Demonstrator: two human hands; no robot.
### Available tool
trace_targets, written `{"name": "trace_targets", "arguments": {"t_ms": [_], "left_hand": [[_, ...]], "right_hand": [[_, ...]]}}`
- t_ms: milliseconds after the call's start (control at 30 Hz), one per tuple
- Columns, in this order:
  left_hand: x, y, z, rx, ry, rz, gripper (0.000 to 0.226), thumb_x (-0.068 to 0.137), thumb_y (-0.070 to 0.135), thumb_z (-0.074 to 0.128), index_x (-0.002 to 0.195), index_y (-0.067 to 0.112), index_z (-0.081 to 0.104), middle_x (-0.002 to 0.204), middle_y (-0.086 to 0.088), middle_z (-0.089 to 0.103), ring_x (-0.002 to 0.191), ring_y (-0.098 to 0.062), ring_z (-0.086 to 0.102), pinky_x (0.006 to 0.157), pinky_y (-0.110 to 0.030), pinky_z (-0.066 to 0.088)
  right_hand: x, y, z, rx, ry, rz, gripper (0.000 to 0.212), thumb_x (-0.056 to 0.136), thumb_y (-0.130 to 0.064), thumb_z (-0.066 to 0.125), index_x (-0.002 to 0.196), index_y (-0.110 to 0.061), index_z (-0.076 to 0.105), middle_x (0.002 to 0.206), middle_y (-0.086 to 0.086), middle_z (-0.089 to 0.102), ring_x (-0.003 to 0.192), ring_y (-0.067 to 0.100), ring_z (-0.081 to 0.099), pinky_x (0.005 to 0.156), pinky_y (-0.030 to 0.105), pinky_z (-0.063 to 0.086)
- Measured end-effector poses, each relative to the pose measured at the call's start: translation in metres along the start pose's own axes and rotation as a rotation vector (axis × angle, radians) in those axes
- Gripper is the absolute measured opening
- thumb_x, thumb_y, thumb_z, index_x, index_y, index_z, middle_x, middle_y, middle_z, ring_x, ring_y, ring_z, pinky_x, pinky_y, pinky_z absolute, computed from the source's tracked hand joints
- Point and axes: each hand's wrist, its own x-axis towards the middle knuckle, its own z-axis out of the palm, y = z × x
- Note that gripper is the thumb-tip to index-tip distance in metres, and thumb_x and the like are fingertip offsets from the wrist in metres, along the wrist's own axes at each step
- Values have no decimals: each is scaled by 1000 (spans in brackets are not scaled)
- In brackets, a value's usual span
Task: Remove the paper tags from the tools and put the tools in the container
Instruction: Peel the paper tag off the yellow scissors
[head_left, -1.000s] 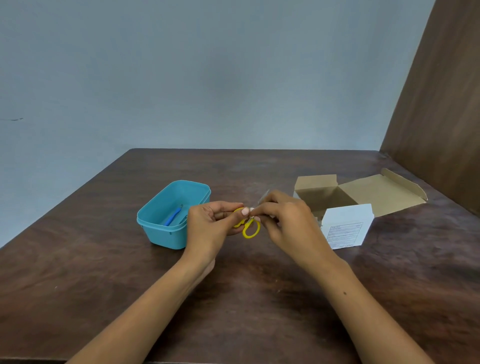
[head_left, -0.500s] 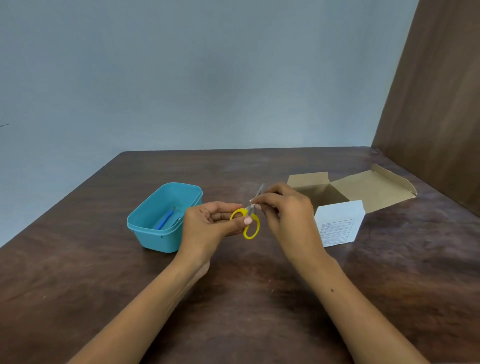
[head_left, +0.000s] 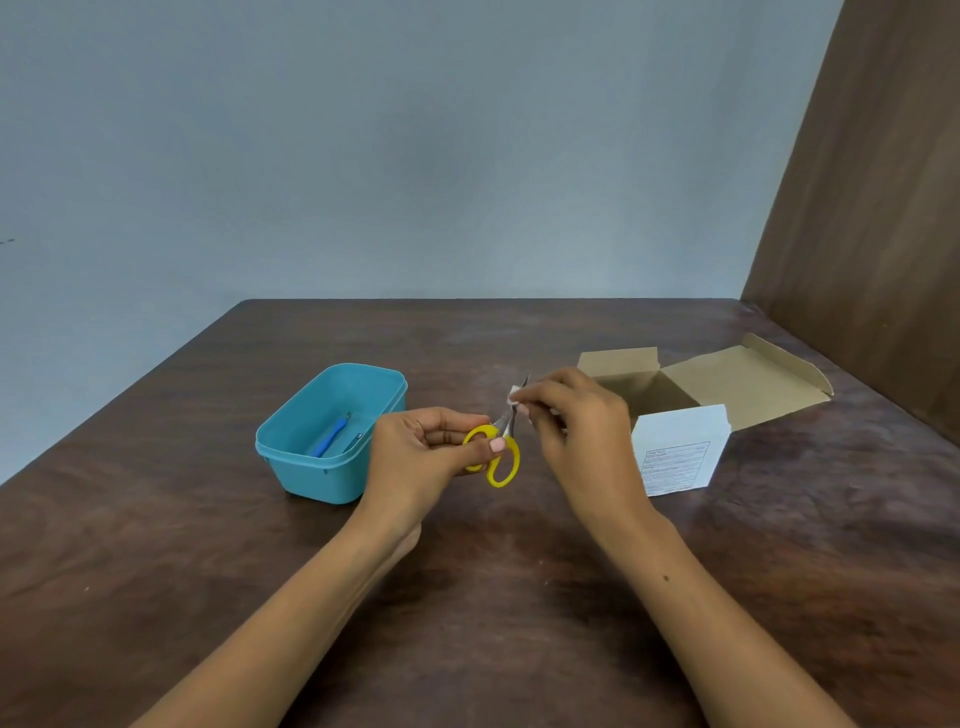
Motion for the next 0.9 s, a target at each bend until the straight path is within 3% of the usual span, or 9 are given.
{"name": "trace_targets", "arguments": {"t_ms": [100, 267, 367, 500, 733, 900], "left_hand": [[0, 1, -1, 18, 12, -2, 21, 65, -2, 80, 84, 4, 73, 75, -14, 74, 65, -17, 71, 59, -23, 57], [-2, 2, 1, 39, -13, 6, 22, 65, -1, 80, 85, 5, 74, 76, -14, 74, 67, -19, 71, 60, -23, 57], [-1, 2, 0, 43, -10, 1, 21, 66, -1, 79, 85, 5, 74, 76, -14, 75, 68, -20, 72, 61, -24, 58], [-2, 5, -1, 8, -1, -17, 21, 67, -3, 78, 86, 3, 73, 74, -11, 74, 63, -14, 71, 57, -20, 56], [-4, 8, -1, -16, -67, 4, 23, 67, -4, 77, 88, 1, 73, 77, -16, 74, 64, -15, 70, 57, -20, 56], [-2, 9, -4, -30, -30, 30, 22, 68, -6, 76, 88, -1, 73, 72, -11, 74, 61, -13, 70, 55, -18, 54]], "right_hand": [[-2, 0, 2, -15, -56, -28, 14, 78, -2, 68, 88, -7, 76, 84, 9, 66, 69, 24, 63, 61, 21, 43], [0, 5, 0, 6, 67, 19, 15, 77, 0, 68, 87, -8, 76, 82, 7, 66, 68, 22, 64, 58, 30, 51], [-2, 4, 1, 7, 54, 18, 16, 76, 1, 69, 87, -9, 76, 82, 7, 67, 68, 22, 64, 59, 32, 54], [-3, -2, 2, 25, 6, 8, 16, 77, 2, 71, 88, -9, 76, 83, 6, 67, 70, 18, 63, 61, 24, 50], [1, 0, -4, 13, 143, 82, 16, 80, 3, 67, 89, -6, 75, 82, 8, 67, 68, 18, 62, 63, 7, 39], [-2, -6, 2, -1, 45, 21, 15, 79, 0, 68, 89, -7, 76, 84, 7, 66, 70, 17, 63, 65, 10, 38]]}}
